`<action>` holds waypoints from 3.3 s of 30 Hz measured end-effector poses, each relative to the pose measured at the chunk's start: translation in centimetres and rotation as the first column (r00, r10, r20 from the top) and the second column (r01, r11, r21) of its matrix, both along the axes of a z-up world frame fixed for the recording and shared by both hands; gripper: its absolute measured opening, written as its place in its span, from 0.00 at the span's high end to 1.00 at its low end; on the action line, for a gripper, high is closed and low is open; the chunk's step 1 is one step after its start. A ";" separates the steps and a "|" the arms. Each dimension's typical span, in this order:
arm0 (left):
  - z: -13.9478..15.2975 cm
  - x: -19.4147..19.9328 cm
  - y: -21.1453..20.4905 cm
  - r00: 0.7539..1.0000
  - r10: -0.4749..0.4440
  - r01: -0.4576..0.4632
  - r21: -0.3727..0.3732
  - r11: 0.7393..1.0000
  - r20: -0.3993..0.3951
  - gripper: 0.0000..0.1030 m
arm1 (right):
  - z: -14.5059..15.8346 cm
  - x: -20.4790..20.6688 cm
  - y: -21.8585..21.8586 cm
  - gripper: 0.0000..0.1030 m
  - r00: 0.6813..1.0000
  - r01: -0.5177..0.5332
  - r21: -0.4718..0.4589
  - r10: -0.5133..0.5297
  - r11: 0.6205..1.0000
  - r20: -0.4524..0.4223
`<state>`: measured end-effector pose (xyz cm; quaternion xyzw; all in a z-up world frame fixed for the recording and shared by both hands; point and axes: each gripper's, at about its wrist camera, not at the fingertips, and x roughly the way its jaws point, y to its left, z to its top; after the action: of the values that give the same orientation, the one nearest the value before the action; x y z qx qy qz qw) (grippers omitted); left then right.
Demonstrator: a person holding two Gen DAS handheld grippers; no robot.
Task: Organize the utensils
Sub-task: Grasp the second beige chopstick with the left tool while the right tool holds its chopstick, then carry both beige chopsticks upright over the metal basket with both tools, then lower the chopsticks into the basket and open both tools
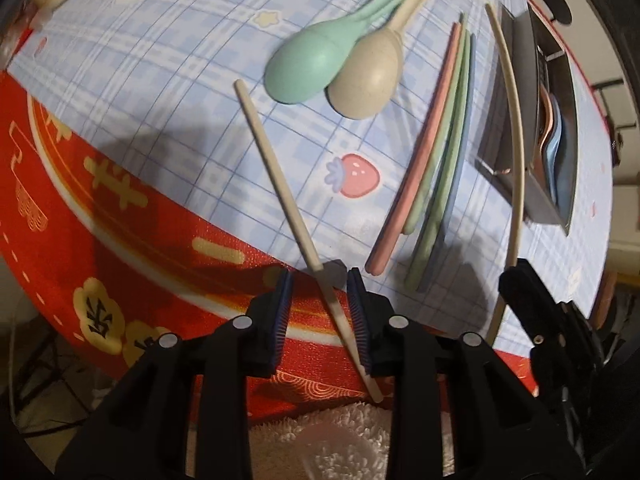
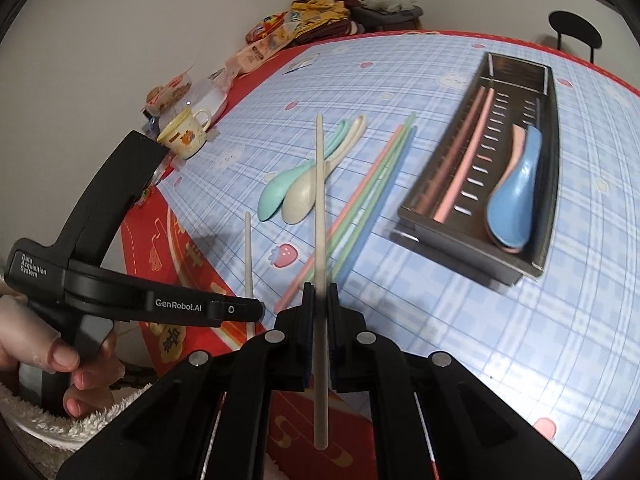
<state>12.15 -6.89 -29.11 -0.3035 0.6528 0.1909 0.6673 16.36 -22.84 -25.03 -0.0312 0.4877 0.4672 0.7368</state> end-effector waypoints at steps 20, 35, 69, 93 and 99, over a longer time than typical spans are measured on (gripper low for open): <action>-0.2 -1.1 -0.9 1.000 -0.026 0.026 -0.007 1.000 0.007 0.86 | 0.6 -0.3 -1.4 0.94 0.998 0.057 0.057 -0.057 0.997 -0.004; 3.9 -4.7 5.5 0.972 0.097 -0.089 -0.044 0.995 0.215 0.90 | 0.2 0.0 -2.2 0.94 0.990 0.140 0.063 -0.139 0.988 -0.031; 9.1 12.0 -0.4 0.753 -0.448 0.528 -0.037 0.848 0.482 0.90 | 2.4 6.3 -7.0 0.94 0.801 0.593 0.045 -0.583 0.804 -0.134; 2.4 23.1 -2.1 0.830 -0.431 0.511 -0.170 0.843 0.354 0.90 | 0.6 12.7 -5.9 0.94 0.772 0.623 -0.011 -0.617 0.783 -0.152; 2.1 22.7 -2.1 0.837 -0.423 0.502 -0.181 0.845 0.346 0.90 | 0.0 14.4 -4.1 0.94 0.791 0.599 -0.017 -0.594 0.801 -0.143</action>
<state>34.87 -8.99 -27.00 -0.2462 0.6201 -0.1136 0.7362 30.71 -26.97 -25.05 0.1680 0.5166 0.2192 0.8105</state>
